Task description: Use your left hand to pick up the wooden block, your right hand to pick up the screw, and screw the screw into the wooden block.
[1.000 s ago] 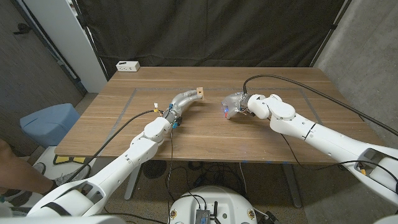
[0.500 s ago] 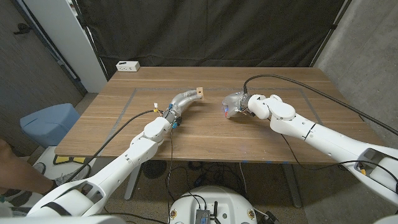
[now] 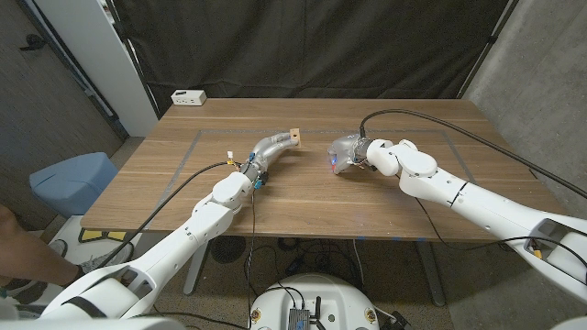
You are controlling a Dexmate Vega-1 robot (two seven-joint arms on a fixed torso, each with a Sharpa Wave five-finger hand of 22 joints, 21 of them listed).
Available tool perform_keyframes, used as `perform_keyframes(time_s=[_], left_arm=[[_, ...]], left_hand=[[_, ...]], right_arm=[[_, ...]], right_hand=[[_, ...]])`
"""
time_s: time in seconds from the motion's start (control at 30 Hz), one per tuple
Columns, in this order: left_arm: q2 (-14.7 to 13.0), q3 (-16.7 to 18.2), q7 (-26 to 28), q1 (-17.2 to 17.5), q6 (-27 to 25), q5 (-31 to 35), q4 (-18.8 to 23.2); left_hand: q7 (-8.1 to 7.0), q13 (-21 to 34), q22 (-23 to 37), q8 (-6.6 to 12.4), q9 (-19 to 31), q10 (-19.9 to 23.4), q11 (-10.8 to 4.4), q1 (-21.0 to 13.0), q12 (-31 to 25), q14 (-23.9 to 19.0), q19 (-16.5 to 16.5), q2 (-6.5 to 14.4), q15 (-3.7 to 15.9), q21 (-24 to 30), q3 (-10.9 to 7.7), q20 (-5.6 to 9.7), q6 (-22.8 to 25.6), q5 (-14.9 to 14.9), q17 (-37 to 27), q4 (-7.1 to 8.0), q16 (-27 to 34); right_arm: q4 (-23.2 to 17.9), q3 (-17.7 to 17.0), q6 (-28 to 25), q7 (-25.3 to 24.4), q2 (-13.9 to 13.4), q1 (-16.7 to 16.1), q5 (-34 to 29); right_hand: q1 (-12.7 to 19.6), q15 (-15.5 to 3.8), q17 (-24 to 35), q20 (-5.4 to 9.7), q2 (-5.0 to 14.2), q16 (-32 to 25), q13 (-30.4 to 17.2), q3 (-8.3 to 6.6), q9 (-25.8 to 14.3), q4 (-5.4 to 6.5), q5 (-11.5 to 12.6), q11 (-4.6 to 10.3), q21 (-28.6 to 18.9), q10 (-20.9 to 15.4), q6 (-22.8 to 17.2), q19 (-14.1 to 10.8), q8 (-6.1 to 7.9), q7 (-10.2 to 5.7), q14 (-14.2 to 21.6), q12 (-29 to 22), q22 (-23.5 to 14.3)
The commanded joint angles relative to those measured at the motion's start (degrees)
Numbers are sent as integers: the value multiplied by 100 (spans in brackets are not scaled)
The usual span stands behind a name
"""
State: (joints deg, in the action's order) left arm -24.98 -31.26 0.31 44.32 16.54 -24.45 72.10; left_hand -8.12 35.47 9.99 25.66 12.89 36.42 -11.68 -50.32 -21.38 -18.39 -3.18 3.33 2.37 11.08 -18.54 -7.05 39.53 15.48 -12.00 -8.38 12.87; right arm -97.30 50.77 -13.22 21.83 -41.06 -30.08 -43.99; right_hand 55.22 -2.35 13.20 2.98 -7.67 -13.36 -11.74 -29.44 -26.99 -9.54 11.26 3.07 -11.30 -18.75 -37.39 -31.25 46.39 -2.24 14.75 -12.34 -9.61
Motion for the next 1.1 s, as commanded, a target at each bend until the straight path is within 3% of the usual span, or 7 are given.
perform_keyframes(time_s=[0.03,1.1], left_arm=[[43,-26,-65,-39,68,-4,-80],[171,-144,-311,-117,263,10,-252]], left_hand=[[-17,11,17,38,10,58,-12,-4,17,-39,53,45,361,13,-41,-6,76,34,-10,10,-27],[-7,35,17,42,8,91,-22,6,33,-44,50,43,361,15,-60,-6,104,35,-9,-6,-27]], right_arm=[[-228,-109,-65,-70,-93,-91,-17],[-1050,-701,-653,-442,-246,-604,365]], right_hand=[[59,-548,27,461,18,-32,-16,-67,-28,3,57,30,-48,-50,-52,-66,44,-11,85,-46,-8],[57,-570,58,470,47,-30,-16,-99,-65,25,67,46,-25,-154,-113,-138,175,-18,160,-27,-8]])
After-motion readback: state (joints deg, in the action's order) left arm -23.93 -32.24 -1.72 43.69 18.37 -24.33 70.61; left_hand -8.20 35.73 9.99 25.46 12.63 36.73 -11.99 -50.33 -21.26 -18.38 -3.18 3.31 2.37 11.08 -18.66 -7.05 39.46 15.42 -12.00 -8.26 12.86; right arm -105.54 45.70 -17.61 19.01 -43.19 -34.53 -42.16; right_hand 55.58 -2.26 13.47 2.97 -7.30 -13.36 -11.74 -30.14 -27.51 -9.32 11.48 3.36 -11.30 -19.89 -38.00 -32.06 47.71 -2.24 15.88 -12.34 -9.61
